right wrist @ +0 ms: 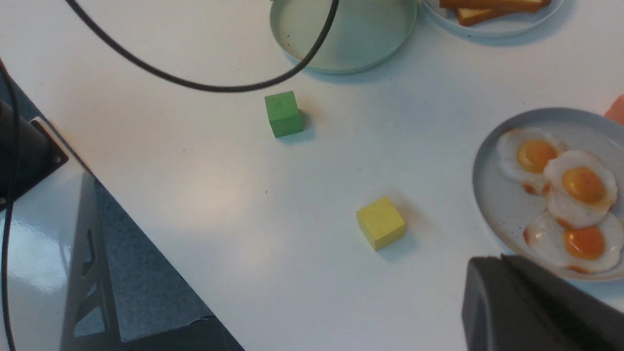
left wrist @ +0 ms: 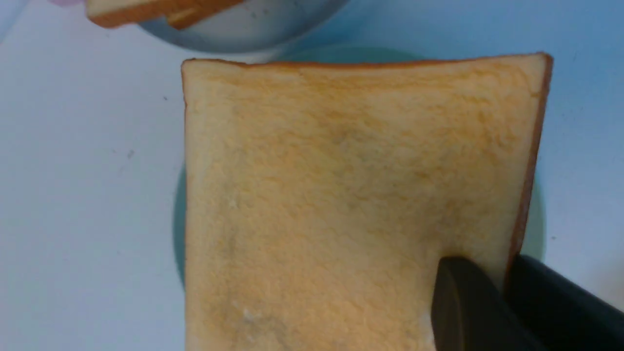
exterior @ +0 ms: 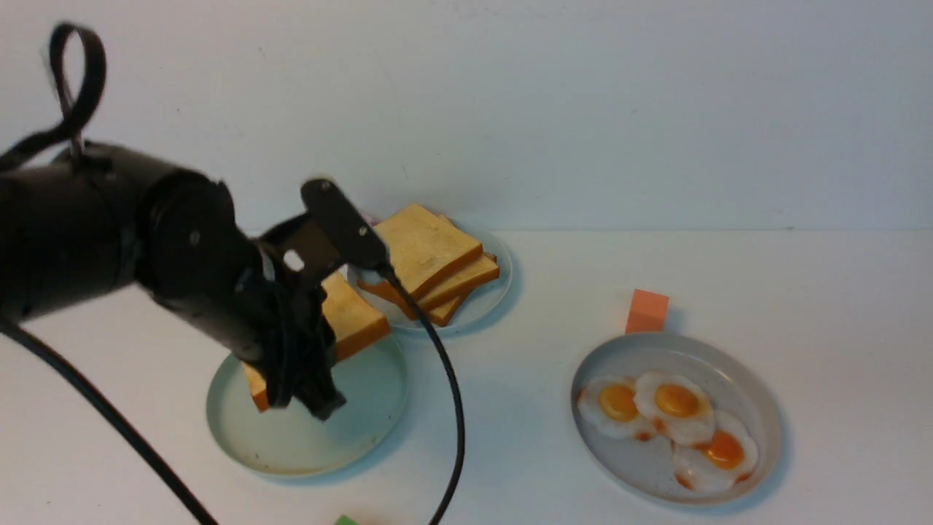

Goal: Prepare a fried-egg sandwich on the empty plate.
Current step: Use the left arm to put a slice of bread into the empty plate in the middle

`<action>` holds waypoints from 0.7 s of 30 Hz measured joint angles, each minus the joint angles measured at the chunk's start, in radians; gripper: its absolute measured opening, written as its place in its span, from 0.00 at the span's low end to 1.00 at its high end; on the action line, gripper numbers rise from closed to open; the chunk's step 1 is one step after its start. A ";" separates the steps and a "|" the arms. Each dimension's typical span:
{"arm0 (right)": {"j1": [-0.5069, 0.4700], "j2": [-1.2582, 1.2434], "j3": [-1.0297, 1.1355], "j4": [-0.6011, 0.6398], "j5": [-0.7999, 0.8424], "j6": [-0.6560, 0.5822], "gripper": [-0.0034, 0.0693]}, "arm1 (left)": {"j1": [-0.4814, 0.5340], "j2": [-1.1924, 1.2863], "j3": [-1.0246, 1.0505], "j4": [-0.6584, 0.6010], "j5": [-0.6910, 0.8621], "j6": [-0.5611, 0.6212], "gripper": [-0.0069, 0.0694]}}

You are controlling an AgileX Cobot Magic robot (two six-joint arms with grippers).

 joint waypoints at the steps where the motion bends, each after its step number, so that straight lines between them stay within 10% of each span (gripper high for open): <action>1: 0.000 0.000 0.000 0.003 0.001 0.000 0.10 | 0.000 0.004 0.020 0.002 -0.025 0.000 0.20; 14: 0.000 0.000 0.000 0.073 0.005 -0.001 0.11 | 0.000 0.115 0.049 0.066 -0.110 -0.003 0.21; 21: 0.000 0.000 0.000 0.073 0.011 -0.001 0.11 | 0.000 0.116 0.049 0.068 -0.113 -0.004 0.48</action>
